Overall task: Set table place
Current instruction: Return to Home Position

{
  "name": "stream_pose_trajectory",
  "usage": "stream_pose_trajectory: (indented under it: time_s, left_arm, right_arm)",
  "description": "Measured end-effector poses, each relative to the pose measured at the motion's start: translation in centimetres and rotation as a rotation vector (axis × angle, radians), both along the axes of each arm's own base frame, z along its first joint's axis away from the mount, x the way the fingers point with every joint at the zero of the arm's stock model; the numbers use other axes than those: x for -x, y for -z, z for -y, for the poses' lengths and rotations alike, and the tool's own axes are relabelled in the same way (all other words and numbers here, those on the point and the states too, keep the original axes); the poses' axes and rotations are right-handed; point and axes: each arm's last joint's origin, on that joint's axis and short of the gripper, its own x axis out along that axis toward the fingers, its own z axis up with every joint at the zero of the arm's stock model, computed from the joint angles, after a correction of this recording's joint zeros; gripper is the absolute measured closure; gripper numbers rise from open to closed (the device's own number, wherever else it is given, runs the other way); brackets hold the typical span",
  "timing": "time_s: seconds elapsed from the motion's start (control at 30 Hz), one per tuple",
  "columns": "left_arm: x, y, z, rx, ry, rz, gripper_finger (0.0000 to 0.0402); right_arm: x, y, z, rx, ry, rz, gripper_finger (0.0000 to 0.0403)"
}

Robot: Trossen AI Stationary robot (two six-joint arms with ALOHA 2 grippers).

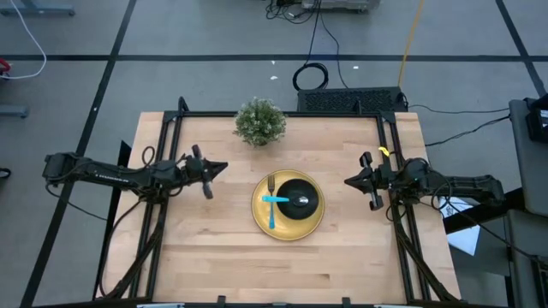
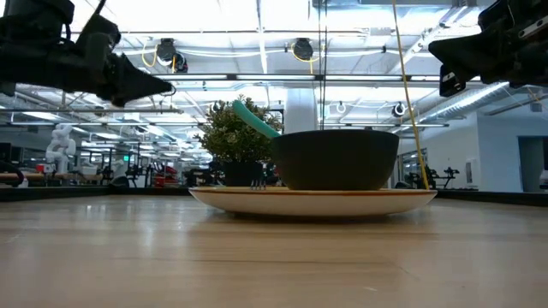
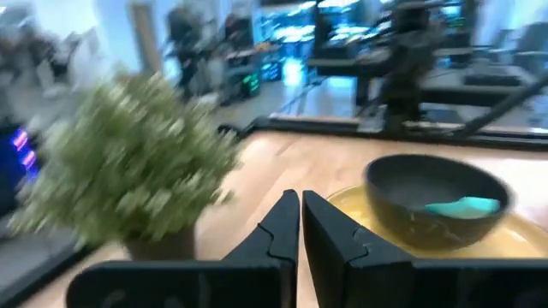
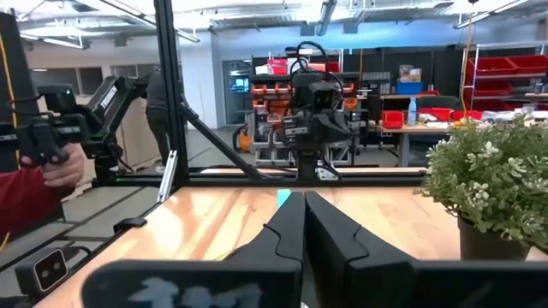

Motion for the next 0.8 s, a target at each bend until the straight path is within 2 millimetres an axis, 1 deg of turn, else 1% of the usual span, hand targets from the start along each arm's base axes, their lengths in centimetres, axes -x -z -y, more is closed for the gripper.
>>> stream_pose_trajectory:
  time_s: [0.1, 0.23, 0.4, 0.6, 0.8]
  left_arm:
    - [0.0, -0.7, 0.5, -0.085, 0.083, 0.054, 0.0378]
    - [0.0, -1.7, 1.1, -0.17, 0.128, 0.129, 0.0378]
    - [0.6, -2.3, 1.2, -0.216, 0.045, 0.156, 0.0378]
    - [1.7, -3.2, 1.5, -0.261, 0.054, 0.21, 0.0378]
    - [2.5, -3.0, 1.5, -0.258, 0.06, 0.175, 0.0378]
  right_arm:
    - [0.0, 0.0, 0.0, -0.001, 0.0, -0.002, 0.0403]
    - [0.0, 0.2, 0.0, -0.002, 0.0, -0.019, 0.0403]
    - [0.0, 0.2, 0.0, -0.007, -0.001, -0.026, 0.0403]
    - [0.0, 0.3, 0.0, -0.029, -0.004, -0.029, 0.0403]
    - [0.0, 0.3, 0.0, -0.029, -0.004, -0.029, 0.0403]
